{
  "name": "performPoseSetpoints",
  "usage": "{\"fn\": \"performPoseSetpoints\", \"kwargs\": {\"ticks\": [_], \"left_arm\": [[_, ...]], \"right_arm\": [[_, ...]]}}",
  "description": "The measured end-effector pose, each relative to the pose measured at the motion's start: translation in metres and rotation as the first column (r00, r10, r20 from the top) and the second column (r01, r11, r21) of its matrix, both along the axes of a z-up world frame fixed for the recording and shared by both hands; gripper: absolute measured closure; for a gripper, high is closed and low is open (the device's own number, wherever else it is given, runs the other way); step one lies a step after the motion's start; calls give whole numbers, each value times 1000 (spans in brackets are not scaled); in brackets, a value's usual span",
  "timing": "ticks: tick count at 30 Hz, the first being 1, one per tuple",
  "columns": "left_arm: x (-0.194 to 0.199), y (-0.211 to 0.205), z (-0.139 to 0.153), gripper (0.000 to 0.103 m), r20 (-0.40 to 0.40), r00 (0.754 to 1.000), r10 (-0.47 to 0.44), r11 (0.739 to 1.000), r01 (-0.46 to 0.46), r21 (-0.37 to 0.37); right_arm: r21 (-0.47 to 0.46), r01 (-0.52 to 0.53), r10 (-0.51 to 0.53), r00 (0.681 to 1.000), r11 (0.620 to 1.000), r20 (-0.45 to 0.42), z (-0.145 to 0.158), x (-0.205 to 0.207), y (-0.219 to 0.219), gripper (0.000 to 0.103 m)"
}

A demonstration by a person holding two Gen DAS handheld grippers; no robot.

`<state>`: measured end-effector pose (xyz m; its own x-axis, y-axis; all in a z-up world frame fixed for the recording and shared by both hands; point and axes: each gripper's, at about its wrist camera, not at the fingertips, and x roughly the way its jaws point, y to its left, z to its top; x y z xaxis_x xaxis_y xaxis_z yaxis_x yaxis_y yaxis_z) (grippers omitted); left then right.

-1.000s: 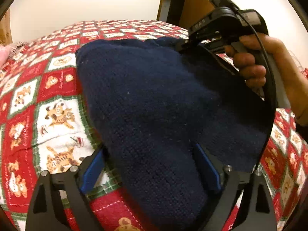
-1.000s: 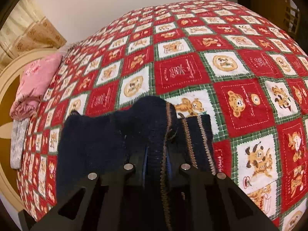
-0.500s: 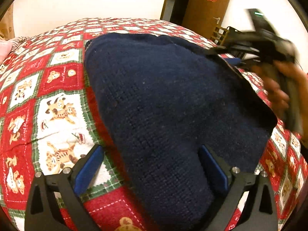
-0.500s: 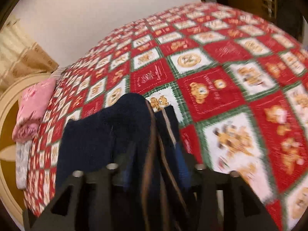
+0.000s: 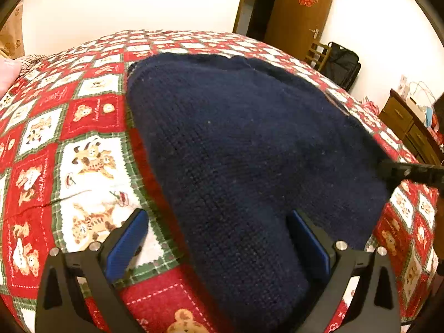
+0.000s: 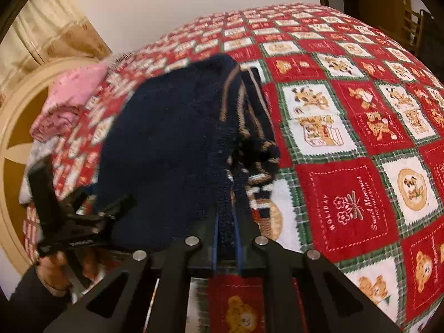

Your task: Fold small clothes

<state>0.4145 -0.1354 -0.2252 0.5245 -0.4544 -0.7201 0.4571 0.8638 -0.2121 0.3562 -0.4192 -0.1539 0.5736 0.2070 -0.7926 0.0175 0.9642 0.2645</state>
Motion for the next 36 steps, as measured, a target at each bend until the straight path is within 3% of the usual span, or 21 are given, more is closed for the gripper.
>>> {"fn": "performPoseSetpoints", "kwargs": {"ticks": [2, 5, 7, 8, 9, 11, 13, 15, 18, 20, 22, 28, 36], "left_arm": [[2, 3, -1, 0, -4, 1000, 1, 1000, -1, -11], [5, -1, -5, 0, -24, 1000, -9, 1000, 10, 15], [4, -2, -5, 0, -23, 1000, -5, 1000, 6, 31], [4, -3, -5, 0, -20, 1000, -2, 999, 3, 33], [3, -3, -4, 0, -18, 1000, -1, 999, 2, 34], [3, -4, -5, 0, -20, 1000, 2, 999, -1, 36], [2, -5, -4, 0, -16, 1000, 3, 999, -2, 39], [1, -7, -4, 0, -14, 1000, 5, 999, -4, 45], [1, -10, -5, 0, -11, 1000, 6, 999, -5, 54], [0, -12, -5, 0, -2, 1000, 10, 998, -10, 63], [0, -13, -5, 0, 0, 1000, 11, 998, -11, 68], [4, -9, -7, 0, -20, 1000, 11, 999, -10, 51], [4, -5, -3, 0, -27, 999, 24, 998, -23, 56]], "right_arm": [[3, 40, -39, 999, 999, -20, 4, -6, -6, 96], [17, 42, -39, 988, 999, -152, -29, 4, -14, 95], [50, 63, -55, 988, 997, -148, -31, 5, -22, 92], [63, 79, -69, 986, 995, -151, -26, 6, -25, 80], [52, 86, -79, 988, 995, -129, -18, 6, -25, 76], [18, 74, -72, 996, 997, -55, 0, 4, -20, 76], [41, 31, -29, 998, 999, -53, 4, 7, -12, 76], [22, -21, 23, 996, 1000, -81, -8, 12, 0, 76], [-41, -1, -4, 994, 999, -106, -31, 16, -1, 76], [-11, 56, -57, 990, 998, -128, -43, 15, -17, 55], [57, 69, -61, 990, 996, -125, -48, 11, -28, 54], [69, 49, -43, 994, 996, -97, -40, 0, -29, 54], [-20, 45, -46, 999, 999, -1, -16, 2, -32, 52]]}}
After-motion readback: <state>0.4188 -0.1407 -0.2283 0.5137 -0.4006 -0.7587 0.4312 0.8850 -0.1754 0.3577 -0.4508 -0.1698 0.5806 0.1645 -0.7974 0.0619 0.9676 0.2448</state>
